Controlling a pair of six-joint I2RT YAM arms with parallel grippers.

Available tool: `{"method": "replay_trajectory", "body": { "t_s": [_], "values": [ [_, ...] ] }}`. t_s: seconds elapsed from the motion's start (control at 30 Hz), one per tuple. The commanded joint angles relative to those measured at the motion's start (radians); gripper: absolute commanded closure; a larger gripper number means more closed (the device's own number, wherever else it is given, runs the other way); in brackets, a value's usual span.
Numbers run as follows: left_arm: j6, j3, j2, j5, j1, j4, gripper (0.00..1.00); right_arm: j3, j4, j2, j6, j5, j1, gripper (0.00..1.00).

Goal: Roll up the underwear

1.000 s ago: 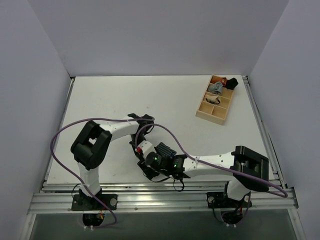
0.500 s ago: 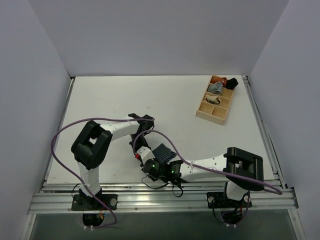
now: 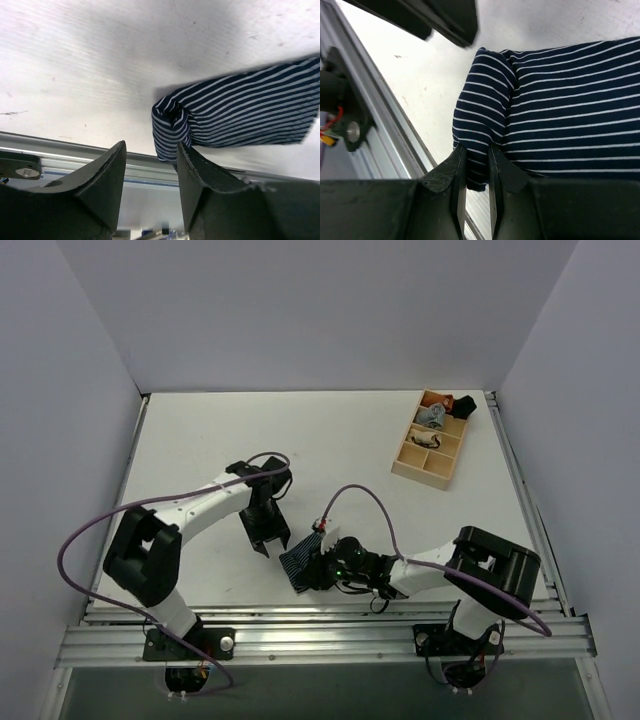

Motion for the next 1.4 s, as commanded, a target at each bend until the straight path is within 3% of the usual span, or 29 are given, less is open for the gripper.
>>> {"method": "replay_trajectory", "body": {
  "t_s": [0.0, 0.33, 0.7, 0.83, 0.87, 0.97, 1.0, 1.13, 1.2, 1.37],
  "values": [
    [-0.029, -0.013, -0.098, -0.085, 0.004, -0.037, 0.47, -0.084, -0.013, 0.108, 0.085, -0.112, -0.034, 1.0],
    [-0.099, -0.229, -0.261, -0.004, -0.034, 0.262, 0.41, -0.128, 0.133, 0.211, 0.136, -0.202, -0.093, 1.0],
    [-0.107, -0.297, -0.189, 0.013, -0.059, 0.407, 0.35, -0.128, 0.173, 0.252, 0.145, -0.235, -0.113, 1.0],
    [-0.118, -0.332, -0.102, 0.03, -0.062, 0.442, 0.47, -0.123, 0.157, 0.237, 0.137, -0.235, -0.125, 1.0],
    [-0.121, -0.337, -0.093, 0.036, -0.065, 0.445, 0.64, -0.115, 0.128, 0.226, 0.133, -0.235, -0.129, 1.0],
    [-0.127, -0.332, -0.091, 0.024, -0.074, 0.429, 0.9, -0.089, -0.009, 0.156, 0.093, -0.195, -0.139, 0.94],
    [-0.125, -0.322, -0.092, -0.002, -0.082, 0.407, 0.94, -0.053, -0.066, 0.113, 0.075, -0.178, -0.139, 0.87],
    [-0.144, -0.204, -0.062, -0.117, -0.091, 0.097, 0.98, 0.067, -0.355, -0.047, -0.014, -0.071, -0.137, 0.68],
    [-0.142, -0.153, -0.045, -0.145, -0.091, 0.016, 0.98, 0.142, -0.487, -0.139, -0.071, 0.003, -0.119, 0.59],
    [-0.139, -0.13, 0.021, -0.116, -0.096, -0.013, 0.98, 0.259, -0.642, -0.213, -0.169, 0.15, -0.033, 0.52]
  ]
}}
